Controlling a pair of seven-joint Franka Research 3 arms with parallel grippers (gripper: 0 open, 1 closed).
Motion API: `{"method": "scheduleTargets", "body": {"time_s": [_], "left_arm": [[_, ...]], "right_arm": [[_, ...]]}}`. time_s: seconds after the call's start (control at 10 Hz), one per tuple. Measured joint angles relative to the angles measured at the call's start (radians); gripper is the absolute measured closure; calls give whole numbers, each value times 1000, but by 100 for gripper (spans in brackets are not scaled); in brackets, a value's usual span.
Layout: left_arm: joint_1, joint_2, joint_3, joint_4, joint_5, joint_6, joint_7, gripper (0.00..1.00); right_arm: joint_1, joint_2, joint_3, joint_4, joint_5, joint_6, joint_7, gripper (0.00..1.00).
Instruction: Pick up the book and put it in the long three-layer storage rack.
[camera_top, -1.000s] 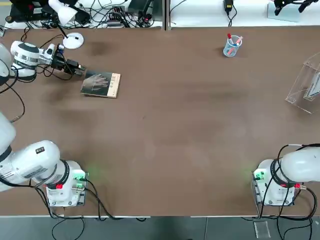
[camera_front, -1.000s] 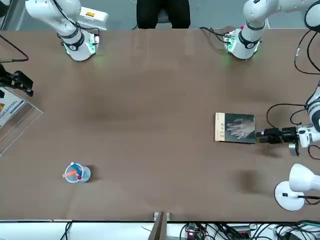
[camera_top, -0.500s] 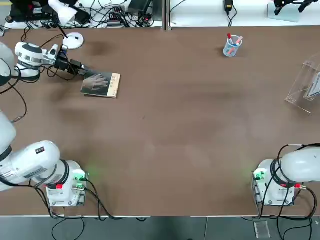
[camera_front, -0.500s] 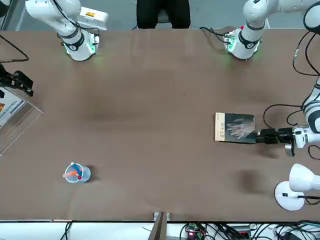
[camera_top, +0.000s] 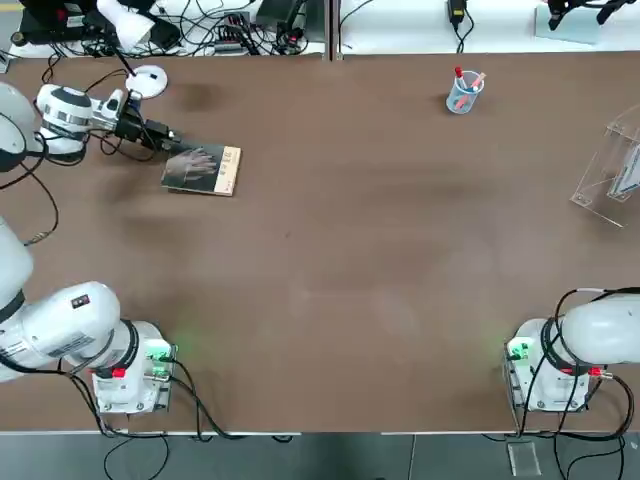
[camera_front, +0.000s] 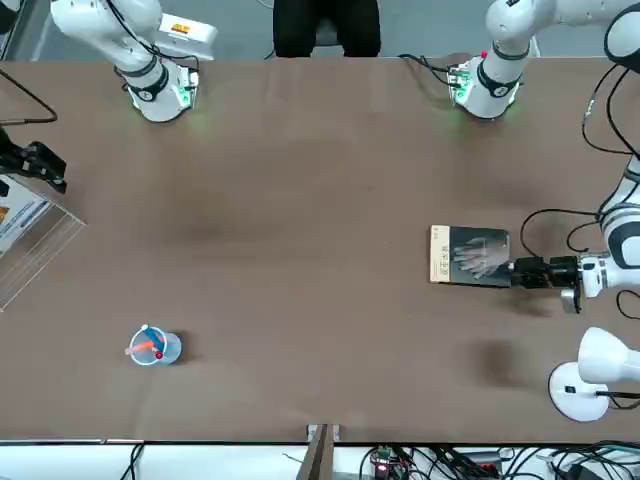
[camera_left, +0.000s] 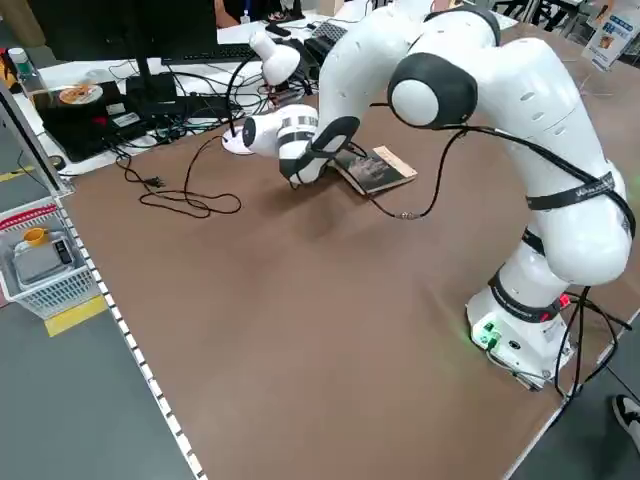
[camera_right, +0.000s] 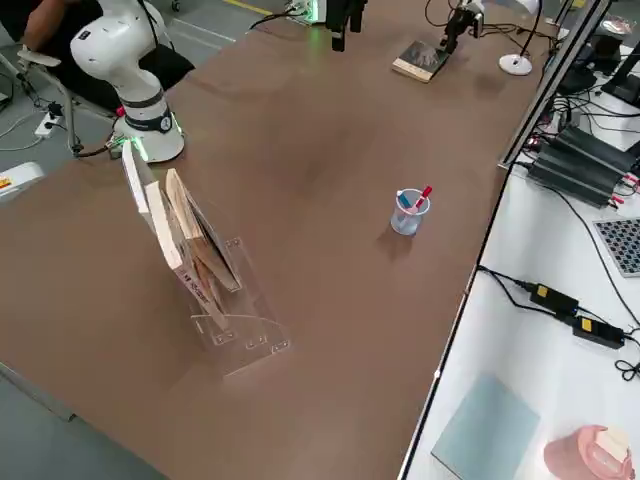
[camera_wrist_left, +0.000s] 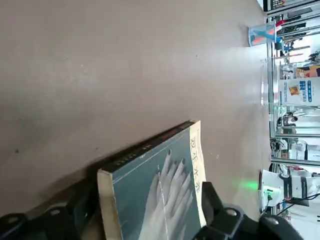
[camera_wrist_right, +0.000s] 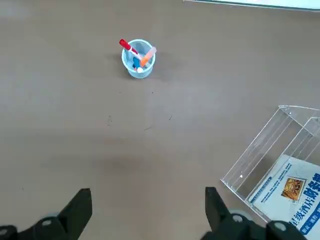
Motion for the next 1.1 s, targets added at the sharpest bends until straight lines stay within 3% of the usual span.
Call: {"method": "scheduleTargets", "body": {"time_s": [1.1], "left_arm": [[-4, 17, -1, 2, 0, -38, 25, 11]], "right_arm": [[0, 1, -3, -1, 0, -6, 0, 0]]}}
